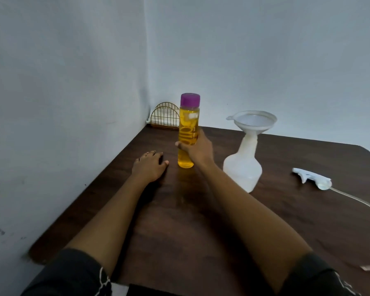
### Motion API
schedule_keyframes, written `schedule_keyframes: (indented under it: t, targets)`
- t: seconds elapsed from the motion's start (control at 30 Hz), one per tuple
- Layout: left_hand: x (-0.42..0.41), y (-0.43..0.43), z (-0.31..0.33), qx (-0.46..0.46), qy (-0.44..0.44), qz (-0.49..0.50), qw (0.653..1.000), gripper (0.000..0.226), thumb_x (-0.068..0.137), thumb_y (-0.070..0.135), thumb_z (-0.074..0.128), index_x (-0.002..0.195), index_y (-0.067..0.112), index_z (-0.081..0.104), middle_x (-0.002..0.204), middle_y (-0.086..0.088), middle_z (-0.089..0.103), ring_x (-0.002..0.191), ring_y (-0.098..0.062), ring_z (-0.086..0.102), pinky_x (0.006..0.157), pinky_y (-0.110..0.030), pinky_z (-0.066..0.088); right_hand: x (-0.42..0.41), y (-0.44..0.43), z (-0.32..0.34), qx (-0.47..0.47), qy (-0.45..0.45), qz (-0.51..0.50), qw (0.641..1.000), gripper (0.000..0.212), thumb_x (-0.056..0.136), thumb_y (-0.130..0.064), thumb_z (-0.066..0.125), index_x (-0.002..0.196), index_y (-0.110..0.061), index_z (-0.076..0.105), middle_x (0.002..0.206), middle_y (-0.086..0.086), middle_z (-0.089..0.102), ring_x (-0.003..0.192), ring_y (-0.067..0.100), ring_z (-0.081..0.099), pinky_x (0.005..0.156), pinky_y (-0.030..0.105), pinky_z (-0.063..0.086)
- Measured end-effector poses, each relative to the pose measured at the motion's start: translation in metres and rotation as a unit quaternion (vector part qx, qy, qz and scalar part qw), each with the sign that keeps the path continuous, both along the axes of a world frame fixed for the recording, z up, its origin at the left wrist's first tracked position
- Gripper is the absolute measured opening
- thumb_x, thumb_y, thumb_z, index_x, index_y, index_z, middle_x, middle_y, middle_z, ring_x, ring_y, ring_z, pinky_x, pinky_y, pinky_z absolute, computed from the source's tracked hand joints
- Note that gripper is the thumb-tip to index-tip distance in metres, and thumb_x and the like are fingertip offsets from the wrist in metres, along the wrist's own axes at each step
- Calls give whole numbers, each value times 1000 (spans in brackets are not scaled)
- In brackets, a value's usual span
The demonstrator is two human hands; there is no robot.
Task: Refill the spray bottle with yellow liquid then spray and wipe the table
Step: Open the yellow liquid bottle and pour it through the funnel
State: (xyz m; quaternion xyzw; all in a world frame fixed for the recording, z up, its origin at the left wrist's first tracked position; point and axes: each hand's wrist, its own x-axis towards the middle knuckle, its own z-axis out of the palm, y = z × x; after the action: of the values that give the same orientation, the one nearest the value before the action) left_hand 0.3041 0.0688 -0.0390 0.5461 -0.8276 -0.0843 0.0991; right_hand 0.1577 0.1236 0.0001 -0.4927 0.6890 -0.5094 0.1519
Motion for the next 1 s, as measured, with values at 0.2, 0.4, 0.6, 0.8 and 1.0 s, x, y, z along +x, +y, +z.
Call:
schedule_keyframes:
  t: [0.2,0.4,0.6,0.8,1.0]
  targets:
    - [5,24,11,34,-16,-22,999,54,98,41,38,146,17,30,154,-8,26,141,-27,24,113,-43,25,10,84,1,17,17,84,996,49,71,-41,77,106,-29,45,113,-4,62,102,14,59,83,27,46]
    - [6,57,18,74,-59,-59,994,58,98,42,37,147,14,24,155,-10,21,142,-30,20,114,-45,23,-5,152,0,24,49,122,991,57,70,-46,76,114,-31,43,108,-15,58,93,-2,54,73,10,40]
    - [-5,118,32,124,-125,-107,979,59,95,48,41,144,17,29,150,-10,29,136,-31,30,111,-43,30,-31,189,-2,8,53,95,994,54,67,-48,77,108,-32,48,98,-19,61,89,-6,57,73,12,45]
    - [-26,168,54,72,173,-166,968,39,96,38,46,131,22,49,130,-1,56,114,-13,53,87,-22,42,-41,205,-5,-1,89,30,996,59,65,-52,76,108,-29,44,106,-11,61,99,11,60,81,31,51]
    - [-69,201,81,219,579,-265,739,57,68,50,74,119,35,54,116,8,66,107,-7,63,81,-23,54,-37,216,2,13,138,-37,990,71,62,-53,78,115,-23,41,110,-6,59,100,16,58,77,30,47]
